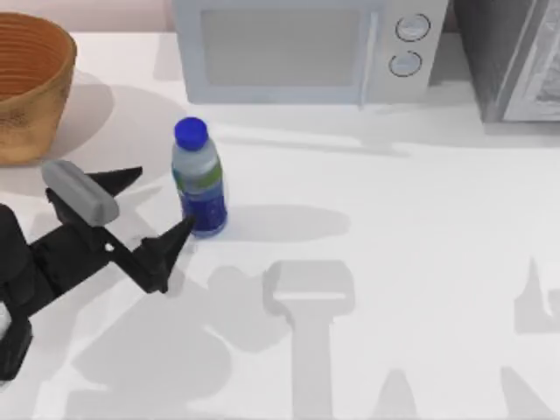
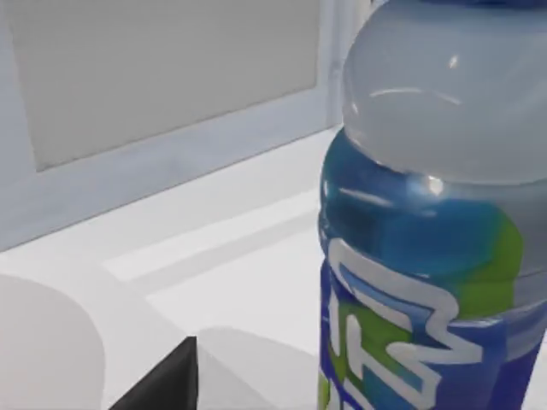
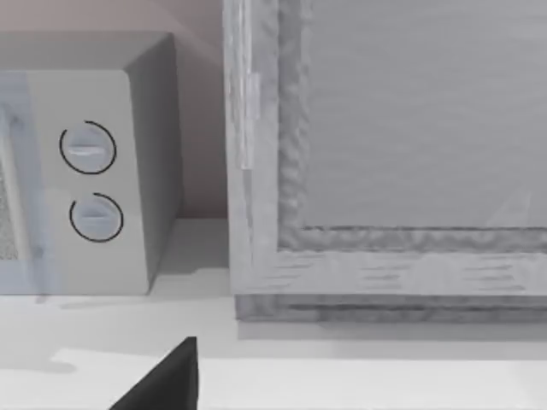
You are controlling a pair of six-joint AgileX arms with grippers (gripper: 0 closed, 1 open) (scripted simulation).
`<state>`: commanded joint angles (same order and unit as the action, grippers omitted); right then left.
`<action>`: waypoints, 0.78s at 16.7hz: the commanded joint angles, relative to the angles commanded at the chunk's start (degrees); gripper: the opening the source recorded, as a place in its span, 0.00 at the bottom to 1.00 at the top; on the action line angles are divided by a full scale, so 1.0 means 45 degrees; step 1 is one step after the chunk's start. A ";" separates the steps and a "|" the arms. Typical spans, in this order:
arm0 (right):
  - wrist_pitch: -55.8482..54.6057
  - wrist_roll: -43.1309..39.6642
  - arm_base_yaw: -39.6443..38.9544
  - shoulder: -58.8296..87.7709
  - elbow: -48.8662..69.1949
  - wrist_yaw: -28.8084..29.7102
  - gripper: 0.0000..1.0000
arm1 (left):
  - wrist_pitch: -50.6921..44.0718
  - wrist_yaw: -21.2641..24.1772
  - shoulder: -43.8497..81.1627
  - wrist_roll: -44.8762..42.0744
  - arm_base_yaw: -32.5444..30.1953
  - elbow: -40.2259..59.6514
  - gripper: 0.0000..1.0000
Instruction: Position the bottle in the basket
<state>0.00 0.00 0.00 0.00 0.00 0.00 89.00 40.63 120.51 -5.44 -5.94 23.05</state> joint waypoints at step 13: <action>0.0000 0.0000 0.0000 0.0000 0.0000 0.0000 1.00 | -0.0507 -0.0784 0.0988 0.0156 -0.0961 0.1604 1.00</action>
<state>0.00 0.00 0.00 0.00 0.00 0.00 86.71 37.10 124.96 -4.74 -10.27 30.27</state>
